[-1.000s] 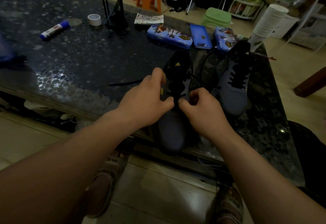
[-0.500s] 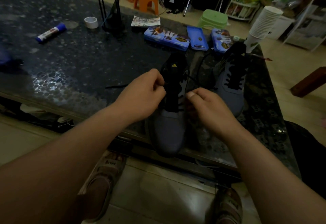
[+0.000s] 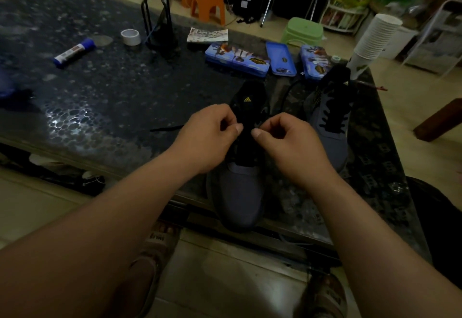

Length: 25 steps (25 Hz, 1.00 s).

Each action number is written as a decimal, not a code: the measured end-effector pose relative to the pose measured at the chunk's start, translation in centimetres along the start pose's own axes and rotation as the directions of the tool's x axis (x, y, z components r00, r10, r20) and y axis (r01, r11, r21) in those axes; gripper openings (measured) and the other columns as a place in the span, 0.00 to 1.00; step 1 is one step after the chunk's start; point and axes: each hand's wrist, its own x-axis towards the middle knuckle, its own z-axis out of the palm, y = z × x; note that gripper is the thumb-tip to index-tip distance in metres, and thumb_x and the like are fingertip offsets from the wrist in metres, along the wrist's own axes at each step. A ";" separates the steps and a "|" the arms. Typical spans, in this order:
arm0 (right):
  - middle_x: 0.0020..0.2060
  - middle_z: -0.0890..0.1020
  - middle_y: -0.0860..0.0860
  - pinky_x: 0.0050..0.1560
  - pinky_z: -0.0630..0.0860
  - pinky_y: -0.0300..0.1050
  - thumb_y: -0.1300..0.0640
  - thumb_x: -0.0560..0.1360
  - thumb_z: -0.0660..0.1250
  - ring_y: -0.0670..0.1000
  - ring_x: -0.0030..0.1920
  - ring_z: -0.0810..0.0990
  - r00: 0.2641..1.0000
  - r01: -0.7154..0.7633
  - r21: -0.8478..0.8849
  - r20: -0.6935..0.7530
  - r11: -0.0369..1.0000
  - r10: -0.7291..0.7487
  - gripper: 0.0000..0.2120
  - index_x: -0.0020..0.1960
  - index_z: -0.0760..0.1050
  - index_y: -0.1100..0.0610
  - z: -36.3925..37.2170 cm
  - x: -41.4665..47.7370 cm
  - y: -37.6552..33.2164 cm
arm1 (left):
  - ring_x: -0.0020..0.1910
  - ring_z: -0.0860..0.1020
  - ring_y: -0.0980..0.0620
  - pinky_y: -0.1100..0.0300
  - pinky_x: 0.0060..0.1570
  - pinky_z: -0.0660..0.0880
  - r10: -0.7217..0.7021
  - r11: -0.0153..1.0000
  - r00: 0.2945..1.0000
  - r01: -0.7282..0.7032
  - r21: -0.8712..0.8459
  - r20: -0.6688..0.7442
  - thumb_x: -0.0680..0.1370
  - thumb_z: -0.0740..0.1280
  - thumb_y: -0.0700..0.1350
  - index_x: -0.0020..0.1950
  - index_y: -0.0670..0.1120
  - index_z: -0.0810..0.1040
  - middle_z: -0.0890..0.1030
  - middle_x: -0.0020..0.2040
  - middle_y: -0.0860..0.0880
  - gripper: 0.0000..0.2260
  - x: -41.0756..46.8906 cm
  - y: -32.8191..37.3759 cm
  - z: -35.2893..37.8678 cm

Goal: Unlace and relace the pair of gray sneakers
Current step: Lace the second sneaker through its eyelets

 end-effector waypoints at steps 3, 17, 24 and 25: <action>0.41 0.80 0.45 0.42 0.76 0.48 0.46 0.78 0.70 0.47 0.43 0.79 0.992 0.088 -0.297 -0.061 0.951 -0.111 0.08 0.46 0.77 0.49 0.9 0.2 -0.9 | 0.40 0.76 0.58 0.59 0.38 0.71 0.011 0.999 1.000 -0.012 0.038 0.012 0.80 0.71 0.50 0.46 0.52 0.76 0.78 0.41 0.54 0.06 0.0 0.1 0.0; 0.36 0.79 0.53 0.46 0.73 0.53 0.54 0.81 0.69 0.54 0.41 0.77 0.972 -0.198 0.430 0.199 0.881 0.121 0.08 0.43 0.79 0.55 1.2 1.8 0.8 | 0.39 0.81 0.55 0.60 0.40 0.75 -0.092 0.994 0.983 0.100 -0.042 0.158 0.79 0.74 0.49 0.45 0.51 0.80 0.82 0.39 0.52 0.06 1.1 0.7 -1.4; 0.36 0.79 0.49 0.45 0.73 0.53 0.48 0.79 0.68 0.51 0.39 0.77 0.977 -0.173 0.384 0.181 0.907 0.110 0.10 0.43 0.79 0.52 1.6 1.5 1.1 | 0.39 0.80 0.53 0.56 0.39 0.77 -0.126 0.990 0.990 0.130 0.058 -0.069 0.77 0.73 0.52 0.41 0.53 0.78 0.80 0.37 0.55 0.08 0.7 1.6 0.5; 0.36 0.79 0.50 0.45 0.73 0.53 0.47 0.78 0.68 0.50 0.39 0.76 0.978 -0.170 0.385 0.181 0.907 0.107 0.10 0.43 0.80 0.53 1.6 1.4 1.2 | 0.36 0.80 0.53 0.58 0.36 0.74 -0.143 0.990 0.989 0.143 -0.017 -0.034 0.77 0.73 0.50 0.41 0.51 0.79 0.81 0.36 0.53 0.08 0.8 1.5 0.2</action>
